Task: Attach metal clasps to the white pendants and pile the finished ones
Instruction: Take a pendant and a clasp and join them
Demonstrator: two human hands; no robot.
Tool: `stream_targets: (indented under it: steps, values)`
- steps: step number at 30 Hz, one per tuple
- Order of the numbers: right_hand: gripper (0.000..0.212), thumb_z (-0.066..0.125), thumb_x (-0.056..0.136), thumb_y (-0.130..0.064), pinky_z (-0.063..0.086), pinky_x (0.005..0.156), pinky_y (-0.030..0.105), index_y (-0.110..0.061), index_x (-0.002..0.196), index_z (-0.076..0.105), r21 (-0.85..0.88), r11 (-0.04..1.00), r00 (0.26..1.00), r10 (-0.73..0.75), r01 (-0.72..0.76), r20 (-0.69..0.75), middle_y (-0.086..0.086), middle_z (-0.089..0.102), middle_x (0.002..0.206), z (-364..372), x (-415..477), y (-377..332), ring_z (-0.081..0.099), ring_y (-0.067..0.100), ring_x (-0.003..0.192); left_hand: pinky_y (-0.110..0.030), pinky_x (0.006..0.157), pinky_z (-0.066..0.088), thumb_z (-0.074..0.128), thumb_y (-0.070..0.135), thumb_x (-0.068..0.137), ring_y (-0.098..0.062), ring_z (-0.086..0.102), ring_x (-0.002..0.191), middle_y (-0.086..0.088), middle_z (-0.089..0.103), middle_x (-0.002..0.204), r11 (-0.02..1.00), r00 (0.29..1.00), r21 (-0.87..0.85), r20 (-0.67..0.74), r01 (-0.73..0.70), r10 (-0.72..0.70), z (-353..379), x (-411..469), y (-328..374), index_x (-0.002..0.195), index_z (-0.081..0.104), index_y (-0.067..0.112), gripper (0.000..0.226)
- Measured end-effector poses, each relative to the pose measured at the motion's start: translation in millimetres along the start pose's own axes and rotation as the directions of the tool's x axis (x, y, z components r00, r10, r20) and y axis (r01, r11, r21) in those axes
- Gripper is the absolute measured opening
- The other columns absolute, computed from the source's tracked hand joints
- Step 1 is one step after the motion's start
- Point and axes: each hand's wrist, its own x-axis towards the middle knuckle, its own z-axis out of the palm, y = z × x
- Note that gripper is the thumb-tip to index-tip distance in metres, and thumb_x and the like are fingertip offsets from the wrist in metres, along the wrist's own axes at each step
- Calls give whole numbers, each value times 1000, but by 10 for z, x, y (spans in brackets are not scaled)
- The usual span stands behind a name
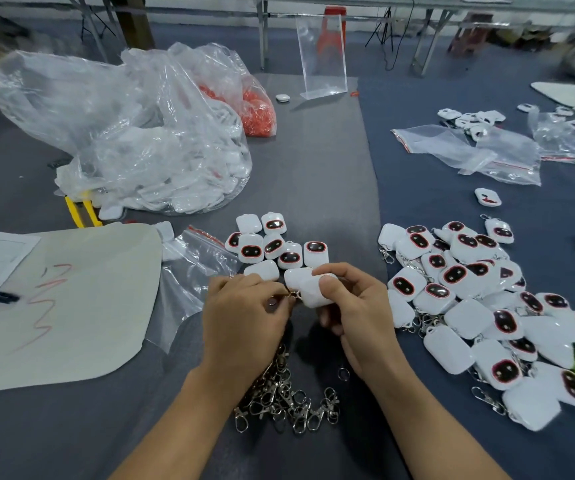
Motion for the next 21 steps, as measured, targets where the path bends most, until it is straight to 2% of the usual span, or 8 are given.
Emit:
stream_targets:
  steps: [2, 5, 7, 10, 12, 14, 17, 21]
  values:
    - [19, 64, 95, -10, 38, 45, 24, -22, 87, 76, -99, 994, 998, -41, 37, -43, 3, 65, 63, -33, -58, -7, 48, 14, 47, -35, 80, 42, 91, 28, 68, -3, 53, 64, 17, 61, 64, 981, 988, -117, 47, 152, -147, -25, 23, -36, 73, 77, 30, 15]
    - [15, 62, 90, -23, 43, 56, 27, -31, 89, 75, -350, 934, 980, -131, 71, -148, -8, 69, 71, -201, -69, -89, 54, 8, 58, -41, 74, 53, 88, 25, 73, -2, 60, 65, 20, 66, 68, 938, 968, -244, 103, 247, -229, -40, 45, -81, 74, 79, 30, 10]
    - [18, 62, 90, -19, 41, 60, 22, -33, 84, 73, -527, 848, 966, -173, 46, -194, -16, 69, 71, -379, 11, -198, 57, 4, 62, -32, 73, 54, 85, 27, 76, 1, 64, 72, 23, 70, 72, 896, 942, -291, 130, 335, -309, -33, 71, -108, 75, 80, 30, 6]
    - [21, 59, 90, -15, 41, 66, 24, -30, 82, 73, -826, 562, 972, -170, -38, -160, -16, 71, 76, -578, 135, -385, 62, 6, 77, -7, 66, 45, 84, 28, 78, 11, 64, 76, 38, 66, 75, 841, 901, -326, 184, 432, -392, -26, 105, -124, 76, 80, 31, 4]
    - [26, 59, 89, -11, 45, 82, 35, -24, 99, 78, -946, 322, 972, -205, -45, -117, -2, 76, 99, -609, 161, -465, 61, 26, 97, -3, 64, 43, 84, 28, 78, 12, 64, 76, 39, 65, 72, 831, 893, -332, 220, 446, -392, -56, 116, -124, 78, 81, 30, 4]
    - [39, 62, 82, -2, 42, 96, 42, -15, 116, 75, -982, 184, 957, -290, 36, -19, 6, 70, 117, -546, 124, -493, 56, 34, 109, -5, 66, 43, 83, 29, 78, 10, 64, 77, 33, 69, 74, 843, 885, -304, 295, 444, -360, -114, 108, -135, 79, 80, 33, 5]
    - [53, 60, 73, 11, 39, 103, 40, -10, 120, 73, -941, 209, 934, -299, 265, 197, 6, 69, 122, -245, 64, -485, 57, 33, 117, -8, 69, 43, 84, 31, 76, 8, 62, 79, 24, 70, 78, 890, 862, -198, 403, 411, -308, -268, 42, -162, 84, 80, 36, 10]
    - [61, 57, 82, 5, 39, 105, 40, -17, 139, 57, -914, 242, 944, -31, 327, 330, 2, 59, 136, 193, 100, -344, 47, 28, 124, -16, 68, 41, 83, 40, 75, 2, 58, 79, 21, 65, 89, 954, 833, -67, 507, 292, -220, -480, -98, -145, 95, 78, 38, 21]
